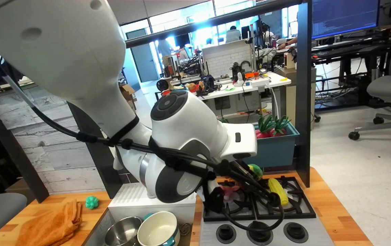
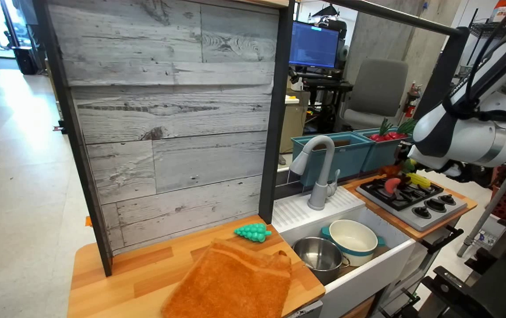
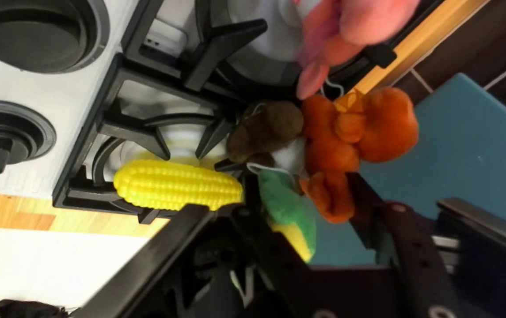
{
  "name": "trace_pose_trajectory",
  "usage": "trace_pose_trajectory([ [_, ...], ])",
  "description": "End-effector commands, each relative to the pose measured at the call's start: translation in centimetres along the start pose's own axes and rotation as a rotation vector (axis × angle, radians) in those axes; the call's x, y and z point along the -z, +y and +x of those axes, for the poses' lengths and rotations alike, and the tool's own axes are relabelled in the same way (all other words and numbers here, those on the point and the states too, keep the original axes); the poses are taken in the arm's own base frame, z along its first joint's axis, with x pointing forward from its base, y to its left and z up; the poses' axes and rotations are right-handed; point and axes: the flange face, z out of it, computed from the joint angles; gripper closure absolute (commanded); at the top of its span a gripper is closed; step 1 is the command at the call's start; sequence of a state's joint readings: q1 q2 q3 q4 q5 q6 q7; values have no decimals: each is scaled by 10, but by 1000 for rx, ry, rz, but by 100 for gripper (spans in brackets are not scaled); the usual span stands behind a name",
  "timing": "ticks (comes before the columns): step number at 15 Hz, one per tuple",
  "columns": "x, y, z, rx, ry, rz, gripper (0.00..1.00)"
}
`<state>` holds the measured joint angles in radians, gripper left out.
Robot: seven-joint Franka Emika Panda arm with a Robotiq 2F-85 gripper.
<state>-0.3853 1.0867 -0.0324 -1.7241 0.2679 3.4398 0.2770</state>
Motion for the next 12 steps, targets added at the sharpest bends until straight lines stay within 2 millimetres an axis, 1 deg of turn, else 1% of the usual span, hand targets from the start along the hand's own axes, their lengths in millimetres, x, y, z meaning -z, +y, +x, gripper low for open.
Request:
trace_pose_trajectory([
  [1, 5, 4, 5, -15, -13, -5, 15],
  [3, 11, 10, 7, -4, -28, -10, 1],
  [5, 16, 21, 9, 30, -94, -39, 0],
  [6, 19, 20, 6, 49, -144, -19, 0],
  [7, 2, 16, 0, 17, -69, -31, 0],
  [10, 2, 19, 1, 17, -80, -35, 0],
  [11, 1, 19, -6, 66, -147, -37, 0],
  [12, 0, 24, -9, 117, -217, -54, 0],
])
